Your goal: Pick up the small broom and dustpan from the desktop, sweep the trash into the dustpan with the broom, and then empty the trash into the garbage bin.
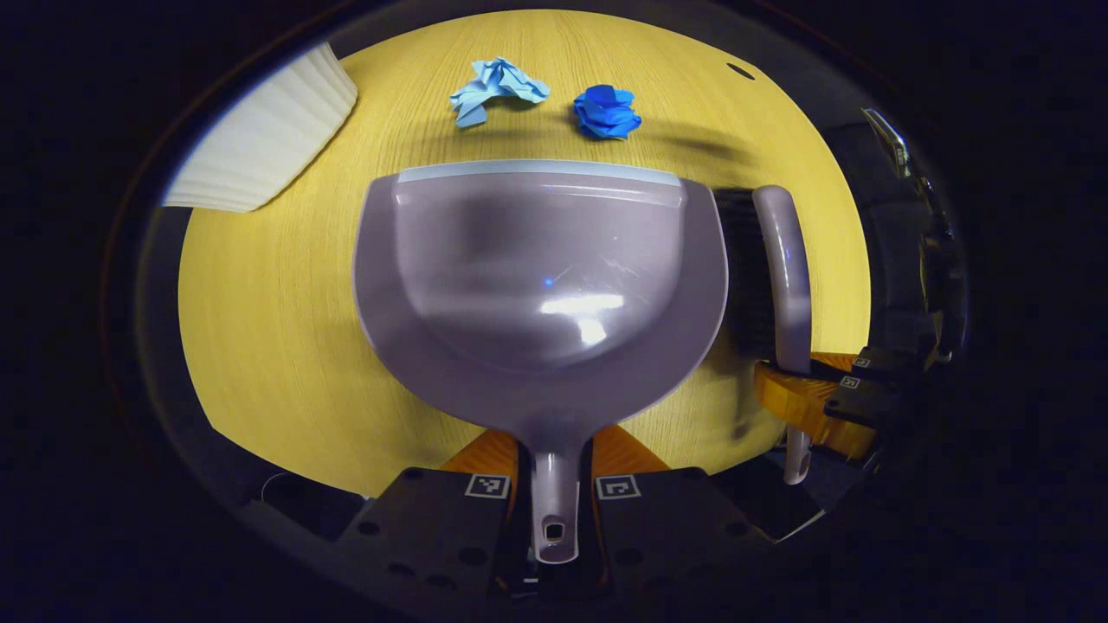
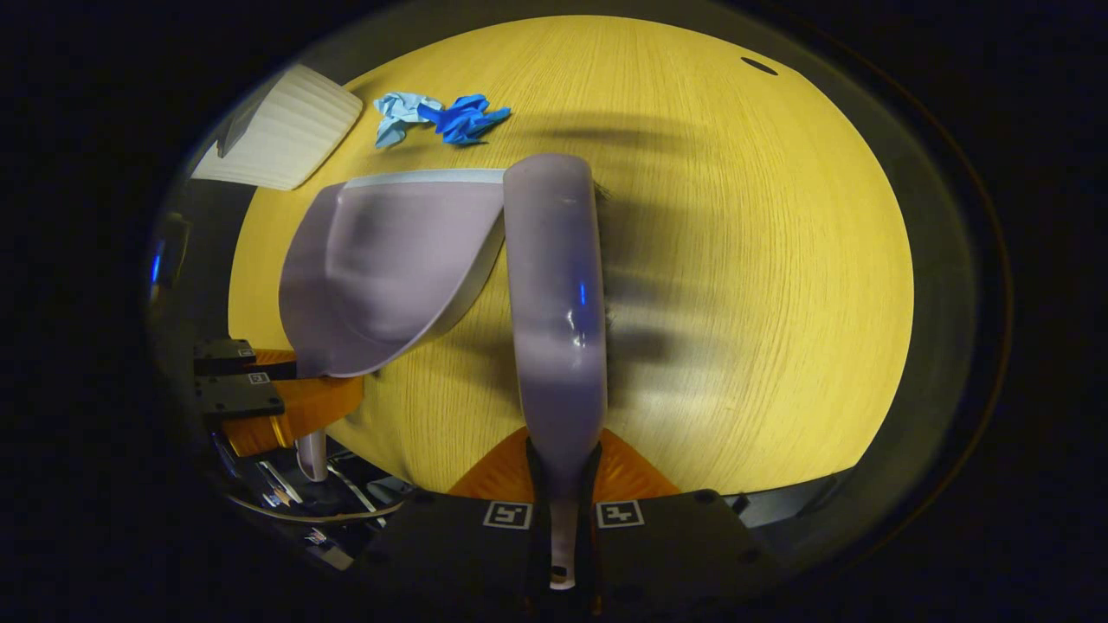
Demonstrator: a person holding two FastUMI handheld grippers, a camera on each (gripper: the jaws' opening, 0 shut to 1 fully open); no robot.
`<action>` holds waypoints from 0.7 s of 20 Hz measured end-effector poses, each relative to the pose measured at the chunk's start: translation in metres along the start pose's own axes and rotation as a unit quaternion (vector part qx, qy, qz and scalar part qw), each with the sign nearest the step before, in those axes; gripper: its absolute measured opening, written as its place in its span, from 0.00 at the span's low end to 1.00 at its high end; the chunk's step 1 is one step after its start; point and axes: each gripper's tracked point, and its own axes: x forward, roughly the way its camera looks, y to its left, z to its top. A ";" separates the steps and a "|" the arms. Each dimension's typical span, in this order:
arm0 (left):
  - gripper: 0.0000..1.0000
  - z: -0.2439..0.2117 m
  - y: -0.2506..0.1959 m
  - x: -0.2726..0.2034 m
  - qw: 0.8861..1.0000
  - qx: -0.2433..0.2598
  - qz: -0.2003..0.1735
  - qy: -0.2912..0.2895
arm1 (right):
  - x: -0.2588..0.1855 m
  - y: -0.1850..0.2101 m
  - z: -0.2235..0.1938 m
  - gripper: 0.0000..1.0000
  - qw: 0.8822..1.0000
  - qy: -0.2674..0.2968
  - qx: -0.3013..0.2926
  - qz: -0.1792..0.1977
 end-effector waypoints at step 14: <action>0.20 0.004 0.043 -0.043 0.998 0.045 0.016 -0.041 | -0.062 -0.032 0.120 0.12 0.986 -0.108 -0.108 -0.059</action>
